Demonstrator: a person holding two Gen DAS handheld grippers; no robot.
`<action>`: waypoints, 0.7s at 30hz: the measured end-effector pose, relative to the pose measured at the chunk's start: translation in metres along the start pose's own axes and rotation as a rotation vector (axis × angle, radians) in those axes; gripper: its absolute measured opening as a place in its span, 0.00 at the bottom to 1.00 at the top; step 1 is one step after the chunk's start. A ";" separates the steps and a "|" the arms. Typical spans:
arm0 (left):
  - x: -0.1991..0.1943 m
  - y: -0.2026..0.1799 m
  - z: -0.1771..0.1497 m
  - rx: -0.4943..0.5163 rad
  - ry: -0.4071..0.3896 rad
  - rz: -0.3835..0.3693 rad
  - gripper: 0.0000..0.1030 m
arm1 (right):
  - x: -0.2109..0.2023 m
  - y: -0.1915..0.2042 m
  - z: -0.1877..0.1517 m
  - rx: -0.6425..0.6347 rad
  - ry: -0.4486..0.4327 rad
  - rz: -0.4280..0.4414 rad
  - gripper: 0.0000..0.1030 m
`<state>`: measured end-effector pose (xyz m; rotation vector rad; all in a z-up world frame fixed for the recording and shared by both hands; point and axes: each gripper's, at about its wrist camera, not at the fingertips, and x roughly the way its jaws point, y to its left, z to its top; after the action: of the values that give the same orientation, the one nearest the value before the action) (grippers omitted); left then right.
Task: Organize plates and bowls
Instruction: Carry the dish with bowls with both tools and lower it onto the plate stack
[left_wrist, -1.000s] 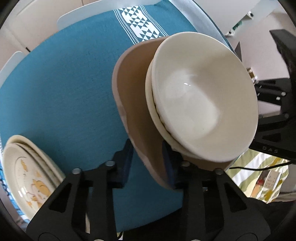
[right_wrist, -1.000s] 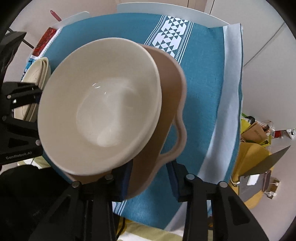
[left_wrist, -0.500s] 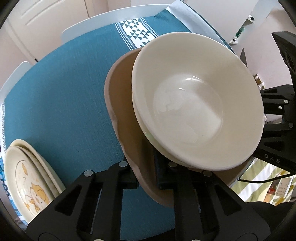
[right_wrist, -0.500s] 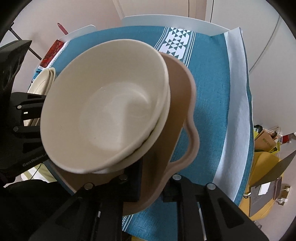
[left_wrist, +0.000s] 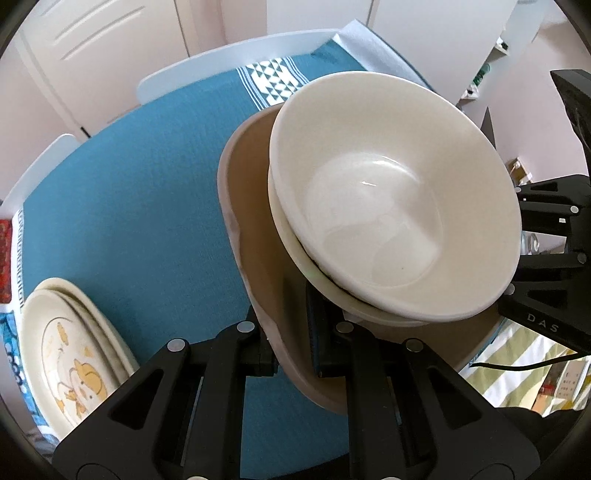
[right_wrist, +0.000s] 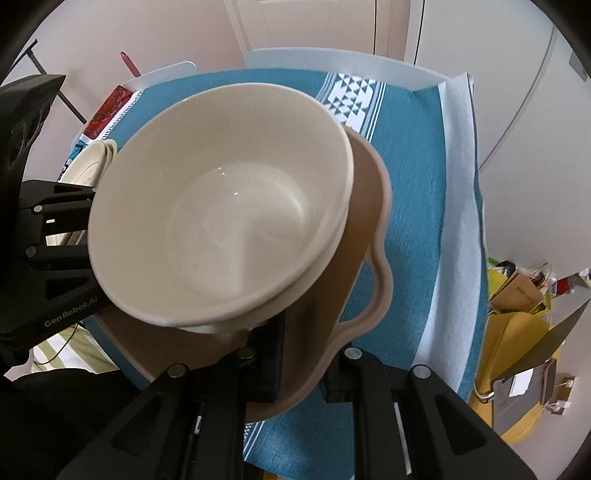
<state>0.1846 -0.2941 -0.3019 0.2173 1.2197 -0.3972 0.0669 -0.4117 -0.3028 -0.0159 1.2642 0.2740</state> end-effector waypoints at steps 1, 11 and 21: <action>-0.004 0.000 0.001 -0.004 -0.006 0.000 0.10 | -0.004 0.001 0.001 -0.005 -0.007 -0.005 0.13; -0.075 0.034 -0.006 -0.065 -0.097 0.031 0.10 | -0.053 0.051 0.032 -0.091 -0.083 -0.037 0.14; -0.124 0.107 -0.047 -0.114 -0.125 0.067 0.09 | -0.061 0.143 0.061 -0.140 -0.112 -0.018 0.14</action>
<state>0.1516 -0.1565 -0.2059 0.1328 1.1059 -0.2782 0.0773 -0.2757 -0.2065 -0.1298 1.1312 0.3428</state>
